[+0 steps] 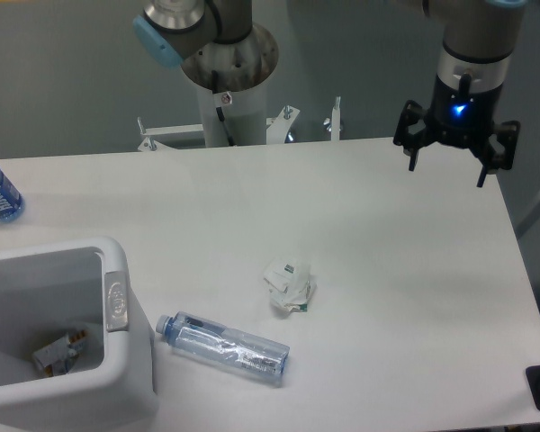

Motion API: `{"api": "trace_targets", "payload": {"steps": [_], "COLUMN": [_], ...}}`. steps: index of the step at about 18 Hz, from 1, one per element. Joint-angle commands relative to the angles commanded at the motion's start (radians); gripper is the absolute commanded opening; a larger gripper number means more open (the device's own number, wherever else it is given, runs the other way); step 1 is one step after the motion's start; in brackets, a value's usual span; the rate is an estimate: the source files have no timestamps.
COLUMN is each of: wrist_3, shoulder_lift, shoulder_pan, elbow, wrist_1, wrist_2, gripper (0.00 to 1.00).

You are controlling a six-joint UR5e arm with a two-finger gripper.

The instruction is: Place the trash in the trash can

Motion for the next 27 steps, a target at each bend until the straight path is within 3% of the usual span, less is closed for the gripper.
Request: {"api": "trace_targets", "payload": {"steps": [14, 16, 21, 25, 27], "wrist_3": [-0.002, -0.003, -0.023, -0.025, -0.046], "shoulder_lift": [-0.017, -0.015, -0.003, -0.028, -0.069], "shoulder_pan": [-0.017, -0.018, -0.021, -0.086, -0.123], "elbow": [-0.012, -0.047, -0.198, -0.225, -0.227], "wrist_1": [0.008, 0.047, 0.227, 0.249, 0.249], "wrist_2": [0.002, 0.0, 0.002, 0.002, -0.002], "gripper": [1.0, 1.0, 1.0, 1.0, 1.0]}}
